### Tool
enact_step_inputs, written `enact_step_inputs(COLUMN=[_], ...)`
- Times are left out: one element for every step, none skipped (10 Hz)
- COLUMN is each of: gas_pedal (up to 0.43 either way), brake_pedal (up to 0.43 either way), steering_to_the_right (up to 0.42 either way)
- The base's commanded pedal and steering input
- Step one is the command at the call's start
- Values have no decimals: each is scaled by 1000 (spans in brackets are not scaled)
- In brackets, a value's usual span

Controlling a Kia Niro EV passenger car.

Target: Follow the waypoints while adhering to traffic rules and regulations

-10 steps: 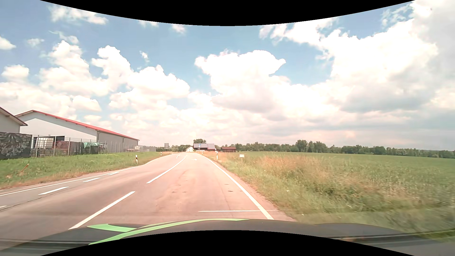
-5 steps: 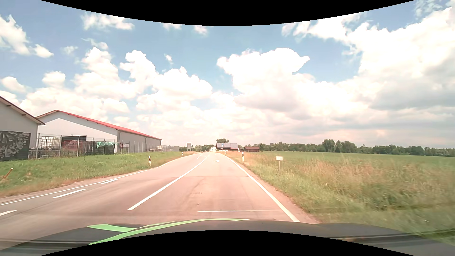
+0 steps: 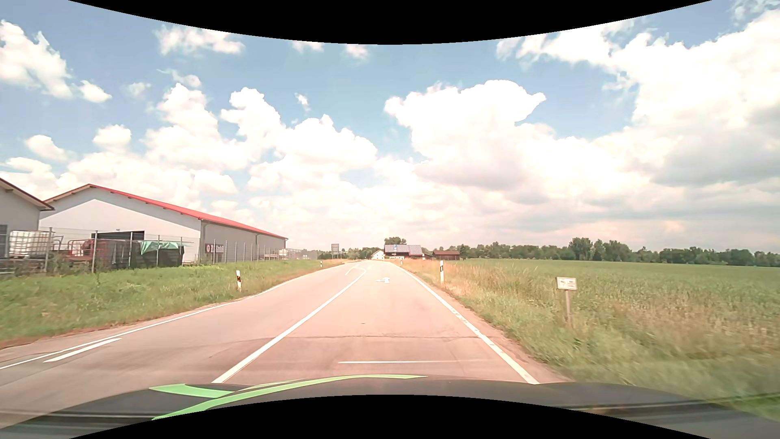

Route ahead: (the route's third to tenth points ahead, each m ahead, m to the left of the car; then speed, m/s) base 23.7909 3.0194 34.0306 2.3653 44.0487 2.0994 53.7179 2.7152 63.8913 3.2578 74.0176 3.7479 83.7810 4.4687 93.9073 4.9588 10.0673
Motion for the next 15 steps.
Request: enact_step_inputs(gas_pedal=[350,350,350,350,350,350,350,350,350,350,350,350,350,350,350], brake_pedal=[0,0,0,0,0,0,0,0,0,0,0,0,0,0,0], steering_to_the_right=[-14,-12,-12,-12,-12,-11,-10,-8,-8,-6,-5,-4,-4,-4,-4])
